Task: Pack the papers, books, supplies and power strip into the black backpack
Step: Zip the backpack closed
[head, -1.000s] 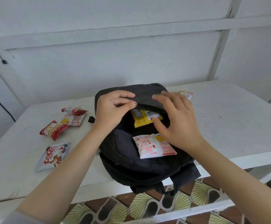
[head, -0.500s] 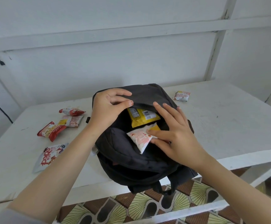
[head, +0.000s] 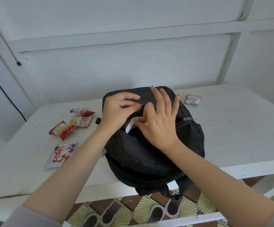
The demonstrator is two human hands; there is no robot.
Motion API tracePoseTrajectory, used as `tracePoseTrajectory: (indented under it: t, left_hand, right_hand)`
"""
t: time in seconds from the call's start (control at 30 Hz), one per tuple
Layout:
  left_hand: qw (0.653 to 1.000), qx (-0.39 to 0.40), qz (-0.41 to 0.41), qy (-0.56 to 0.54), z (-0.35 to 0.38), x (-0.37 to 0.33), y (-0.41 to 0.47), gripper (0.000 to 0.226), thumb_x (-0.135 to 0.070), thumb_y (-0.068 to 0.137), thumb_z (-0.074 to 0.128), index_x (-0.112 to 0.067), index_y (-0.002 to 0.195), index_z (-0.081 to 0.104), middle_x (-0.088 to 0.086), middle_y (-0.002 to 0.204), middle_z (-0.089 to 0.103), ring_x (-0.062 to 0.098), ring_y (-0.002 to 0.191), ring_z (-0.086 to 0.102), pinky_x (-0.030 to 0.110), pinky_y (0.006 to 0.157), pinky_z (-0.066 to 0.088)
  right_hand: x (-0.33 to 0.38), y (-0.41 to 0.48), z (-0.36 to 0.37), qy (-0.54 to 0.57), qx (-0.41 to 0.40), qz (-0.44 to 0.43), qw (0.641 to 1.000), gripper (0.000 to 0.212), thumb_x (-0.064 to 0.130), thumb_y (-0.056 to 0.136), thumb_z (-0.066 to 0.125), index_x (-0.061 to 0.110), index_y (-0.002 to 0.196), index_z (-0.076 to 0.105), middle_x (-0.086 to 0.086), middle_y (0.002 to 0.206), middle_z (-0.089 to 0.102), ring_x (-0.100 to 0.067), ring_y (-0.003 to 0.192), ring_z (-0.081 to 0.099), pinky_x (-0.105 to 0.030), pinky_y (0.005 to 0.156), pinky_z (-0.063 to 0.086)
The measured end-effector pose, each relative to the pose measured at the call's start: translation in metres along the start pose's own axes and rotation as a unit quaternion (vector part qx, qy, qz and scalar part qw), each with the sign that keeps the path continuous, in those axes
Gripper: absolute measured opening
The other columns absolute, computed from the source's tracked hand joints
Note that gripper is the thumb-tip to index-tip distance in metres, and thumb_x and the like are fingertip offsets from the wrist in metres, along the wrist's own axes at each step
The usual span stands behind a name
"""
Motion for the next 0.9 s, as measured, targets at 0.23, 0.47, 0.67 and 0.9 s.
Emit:
tracePoseTrajectory:
  t: [0.23,0.47,0.67,0.9]
  left_hand:
    - [1.000,0.011,0.008,0.004,0.001,0.006,0.000,0.021,-0.008,0.079,0.072,-0.018,0.097,0.070,-0.004,0.078,0.074,0.006,0.077,0.069,0.014,0.067,0.051]
    - [0.991,0.128,-0.008,0.024,0.022,0.003,0.014,0.014,-0.014,0.088,0.061,-0.023,0.094,0.070,-0.005,0.087,0.073,-0.001,0.090,0.065,0.007,0.078,0.045]
    - [0.963,0.170,0.050,0.201,0.079,0.003,0.054,0.017,-0.030,0.089,0.059,-0.030,0.104,0.067,-0.020,0.106,0.065,-0.005,0.105,0.053,0.013,0.088,0.037]
    - [0.828,0.262,0.061,0.492,0.133,0.040,0.079,0.057,-0.060,0.091,0.035,-0.035,0.142,0.034,0.008,0.155,0.020,0.025,0.143,0.010,0.049,0.115,0.003]
  right_hand:
    - [-0.001,-0.002,-0.001,0.092,0.099,0.001,0.991,0.049,0.026,0.067,0.074,0.018,0.103,0.042,-0.020,0.146,0.031,-0.038,0.137,0.024,-0.060,0.111,0.016]
    - [-0.066,-0.010,-0.040,0.285,0.160,0.095,0.940,0.031,0.017,0.074,0.053,0.021,0.104,0.053,0.002,0.123,0.053,-0.008,0.125,0.040,-0.027,0.102,0.033]
    - [-0.153,0.003,-0.006,0.179,0.186,0.254,0.932,0.023,0.011,0.086,0.054,0.010,0.109,0.059,-0.002,0.112,0.063,-0.019,0.107,0.055,-0.017,0.083,0.034]
    - [-0.233,0.001,0.055,0.000,0.322,0.275,0.906,0.038,0.019,0.087,0.051,0.012,0.125,0.052,-0.018,0.119,0.056,-0.034,0.108,0.050,-0.038,0.088,0.042]
Point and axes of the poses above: each hand's wrist, its own y-axis towards the middle knuckle, its own z-axis out of the palm, x = y × z, the point moved 2 cm from there along y, towards the middle knuckle
